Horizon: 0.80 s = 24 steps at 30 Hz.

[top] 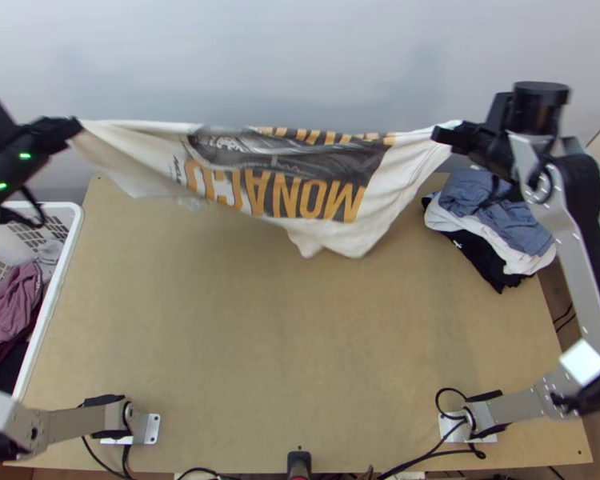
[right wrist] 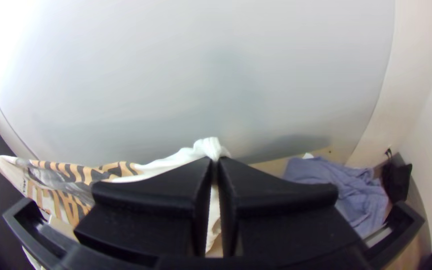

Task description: Fold the t-shirt

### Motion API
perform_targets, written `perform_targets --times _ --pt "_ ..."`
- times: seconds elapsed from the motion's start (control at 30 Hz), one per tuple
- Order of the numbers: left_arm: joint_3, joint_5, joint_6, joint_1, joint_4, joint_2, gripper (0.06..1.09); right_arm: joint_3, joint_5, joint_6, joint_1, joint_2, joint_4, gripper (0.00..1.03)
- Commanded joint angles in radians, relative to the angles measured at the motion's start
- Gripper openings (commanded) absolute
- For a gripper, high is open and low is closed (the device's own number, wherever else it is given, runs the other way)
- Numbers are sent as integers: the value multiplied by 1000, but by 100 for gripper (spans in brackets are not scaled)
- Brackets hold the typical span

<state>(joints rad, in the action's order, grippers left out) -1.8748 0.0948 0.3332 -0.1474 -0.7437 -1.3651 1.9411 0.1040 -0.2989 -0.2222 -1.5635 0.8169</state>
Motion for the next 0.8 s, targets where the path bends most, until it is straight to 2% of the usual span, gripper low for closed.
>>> perform_targets --times 0.0,0.1,0.27,0.37,0.47,0.57,0.77 --pt "-115 68 -3 -15 -49 129 10 16 125 92 -63 158 -9 3" --pt "-144 100 -14 -15 -120 187 10 18 189 124 -108 218 -5 3" --pt "-159 164 -43 -15 -276 245 10 19 212 121 -120 267 42 3" --pt "-78 172 -49 -15 -287 251 10 -50 211 115 -117 273 42 3" --pt "82 172 -48 -17 -209 233 10 -137 180 89 -98 249 13 3" --pt "261 172 -25 -24 -59 189 10 -240 105 73 -51 198 -79 3" --pt "500 123 4 16 172 15 10 -344 16 44 -5 -30 -242 3"
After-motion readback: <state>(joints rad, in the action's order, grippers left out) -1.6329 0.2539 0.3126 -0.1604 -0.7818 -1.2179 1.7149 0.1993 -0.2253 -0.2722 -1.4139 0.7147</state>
